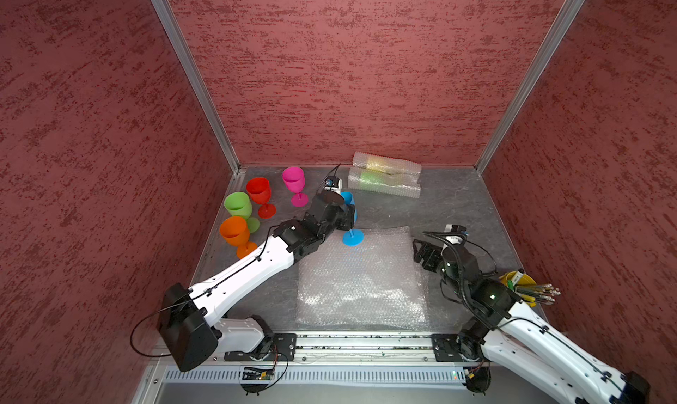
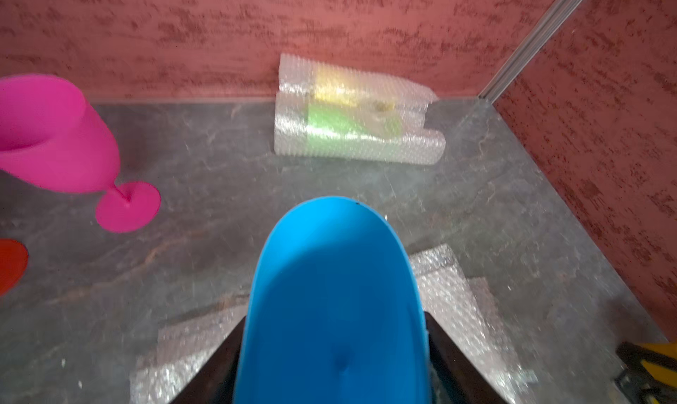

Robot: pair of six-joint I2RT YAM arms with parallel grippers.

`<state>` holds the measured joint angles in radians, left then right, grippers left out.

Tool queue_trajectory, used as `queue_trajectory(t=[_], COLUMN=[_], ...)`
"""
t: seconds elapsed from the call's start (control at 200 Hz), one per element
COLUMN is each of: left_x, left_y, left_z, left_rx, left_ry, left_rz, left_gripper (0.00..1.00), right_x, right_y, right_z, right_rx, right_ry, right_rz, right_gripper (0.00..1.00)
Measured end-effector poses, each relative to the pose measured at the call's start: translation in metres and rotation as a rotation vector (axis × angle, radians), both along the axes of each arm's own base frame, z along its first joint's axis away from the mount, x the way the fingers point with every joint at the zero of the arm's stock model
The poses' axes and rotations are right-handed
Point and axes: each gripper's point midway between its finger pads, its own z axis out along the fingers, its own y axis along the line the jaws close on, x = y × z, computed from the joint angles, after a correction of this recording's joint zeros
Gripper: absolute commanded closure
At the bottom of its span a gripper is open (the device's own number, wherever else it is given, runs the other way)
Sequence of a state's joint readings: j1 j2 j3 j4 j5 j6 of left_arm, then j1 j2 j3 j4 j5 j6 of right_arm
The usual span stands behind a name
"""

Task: Unpack wine glasses from bubble wrap
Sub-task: Place the wine glass at the center of the board.

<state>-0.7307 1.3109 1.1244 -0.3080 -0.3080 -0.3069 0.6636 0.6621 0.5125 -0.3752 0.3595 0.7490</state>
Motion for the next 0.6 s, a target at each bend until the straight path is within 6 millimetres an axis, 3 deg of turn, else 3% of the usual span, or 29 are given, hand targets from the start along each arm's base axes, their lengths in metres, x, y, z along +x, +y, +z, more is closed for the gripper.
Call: queue_trajectory(t=[0.281,0.601], left_x=[0.059,0.126], left_y=[0.022,0.057], left_z=[-0.002,-0.048], left_rx=[0.026,0.11], left_ry=[-0.179,-0.208], left_rz=[0.091,0.189], left_gripper=[0.31,0.3], right_x=[0.006,0.013], right_y=[0.008,0.017], right_z=[0.001,-0.009], right_rx=[-0.001,-0.026], right_ry=[-0.017,0.003], right_rz=[0.026,0.051], right_gripper=[0.1,0.1])
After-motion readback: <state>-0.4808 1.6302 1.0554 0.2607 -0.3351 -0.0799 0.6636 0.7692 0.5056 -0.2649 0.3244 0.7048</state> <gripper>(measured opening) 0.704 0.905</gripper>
